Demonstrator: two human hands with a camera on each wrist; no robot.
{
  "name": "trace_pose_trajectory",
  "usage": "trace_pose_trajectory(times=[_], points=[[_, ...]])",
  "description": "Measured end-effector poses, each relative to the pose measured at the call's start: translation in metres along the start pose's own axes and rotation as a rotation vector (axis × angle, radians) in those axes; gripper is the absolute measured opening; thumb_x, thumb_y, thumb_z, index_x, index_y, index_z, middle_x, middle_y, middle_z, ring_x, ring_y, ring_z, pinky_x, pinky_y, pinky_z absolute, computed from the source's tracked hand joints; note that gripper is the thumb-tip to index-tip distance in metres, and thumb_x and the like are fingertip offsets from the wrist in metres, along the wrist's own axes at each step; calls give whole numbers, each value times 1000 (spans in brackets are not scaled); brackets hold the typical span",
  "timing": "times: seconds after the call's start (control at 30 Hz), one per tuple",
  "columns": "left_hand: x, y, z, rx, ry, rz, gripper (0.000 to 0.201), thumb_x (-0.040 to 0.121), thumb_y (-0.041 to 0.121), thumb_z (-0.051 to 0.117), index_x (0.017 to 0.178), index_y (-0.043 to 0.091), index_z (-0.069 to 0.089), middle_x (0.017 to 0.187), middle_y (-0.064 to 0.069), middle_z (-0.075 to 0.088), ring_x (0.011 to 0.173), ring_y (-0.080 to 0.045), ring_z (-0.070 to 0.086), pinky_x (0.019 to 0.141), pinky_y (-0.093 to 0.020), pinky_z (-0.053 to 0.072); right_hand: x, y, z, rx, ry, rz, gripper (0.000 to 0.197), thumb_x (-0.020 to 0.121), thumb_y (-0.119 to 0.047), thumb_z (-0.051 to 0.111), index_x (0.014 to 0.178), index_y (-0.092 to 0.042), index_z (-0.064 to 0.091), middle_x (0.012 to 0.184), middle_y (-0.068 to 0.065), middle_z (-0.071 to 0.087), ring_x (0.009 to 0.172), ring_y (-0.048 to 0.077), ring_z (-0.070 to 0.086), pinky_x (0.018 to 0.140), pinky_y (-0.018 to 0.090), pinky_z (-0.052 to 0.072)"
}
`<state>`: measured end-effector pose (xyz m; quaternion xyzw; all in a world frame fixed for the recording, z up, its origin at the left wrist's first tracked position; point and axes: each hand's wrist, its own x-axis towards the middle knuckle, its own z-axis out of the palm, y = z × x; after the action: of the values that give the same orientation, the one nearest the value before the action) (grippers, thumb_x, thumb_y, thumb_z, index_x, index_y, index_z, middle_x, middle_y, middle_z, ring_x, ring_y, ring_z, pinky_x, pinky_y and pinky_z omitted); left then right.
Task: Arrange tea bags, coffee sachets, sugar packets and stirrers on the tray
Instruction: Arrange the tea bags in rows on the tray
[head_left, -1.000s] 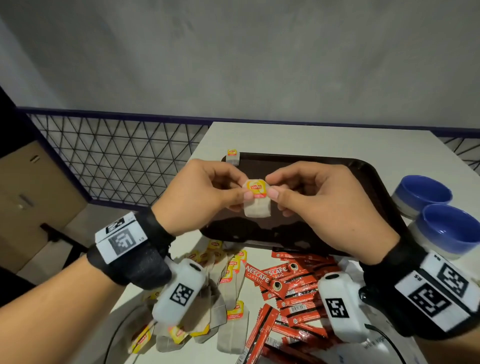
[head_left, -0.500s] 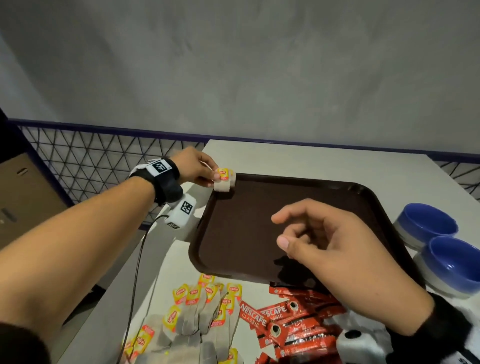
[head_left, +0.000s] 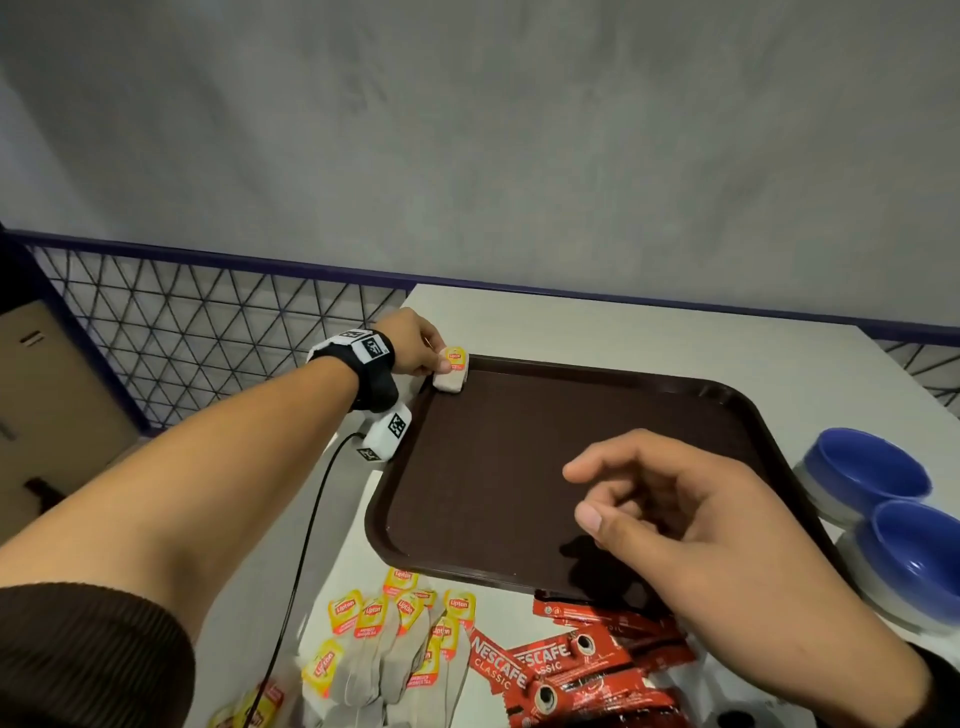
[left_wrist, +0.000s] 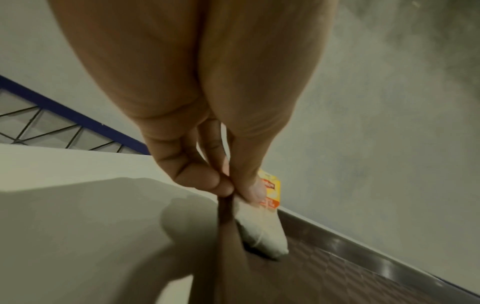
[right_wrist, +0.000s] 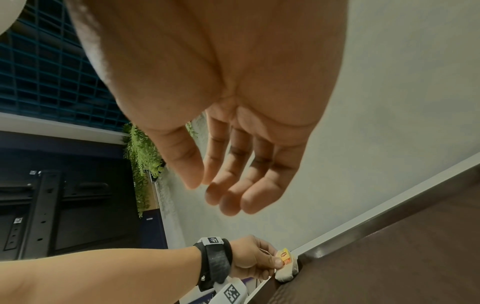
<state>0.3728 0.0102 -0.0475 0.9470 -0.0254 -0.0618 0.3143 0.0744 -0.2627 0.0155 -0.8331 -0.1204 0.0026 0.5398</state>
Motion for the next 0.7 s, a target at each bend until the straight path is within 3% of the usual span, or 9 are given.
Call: trace_pose_trajectory(times=[0.1,0.23,0.4,0.53,0.7], points=[[0,3,0,18,28,-16,29,74,23,94,96,14,76,89,-6,78,76,-17,75,80,-36,64,-1,-1,1,-6,-4,-3,25,89,-20,77,97,-43,75,84,-9,71,80,11,67,77,25,57],[-3,4,1,45,59,-32,33,70,25,96,93,16,74,87,-4,77,71,-14,73,67,-29,57,-2,0,1,-41,-2,-16,20,89,-23,77,91,-42,76,86,-10,73,84,11,69,79,24,56],[-21,7,-16,105,54,-7,37,75,25,93,103,12,73,86,-6,78,67,-13,71,59,-24,52,-2,2,4,-71,-15,-27,15,90,-24,77,88,-39,78,86,-10,74,83,9,69,78,22,56],[-78,27,-48,104,13,135,16,87,27,84,96,17,75,76,4,74,65,-10,68,59,-20,51,1,3,16,-55,-56,-30,18,89,-13,79,88,-31,78,81,-4,72,74,12,66,70,19,55],[-185,39,-72,150,-128,259,4,92,28,77,88,27,77,84,2,75,74,-12,66,78,-37,56,3,-1,38,-193,-257,-32,22,89,-10,76,94,-31,75,82,-4,75,74,15,70,74,30,61]])
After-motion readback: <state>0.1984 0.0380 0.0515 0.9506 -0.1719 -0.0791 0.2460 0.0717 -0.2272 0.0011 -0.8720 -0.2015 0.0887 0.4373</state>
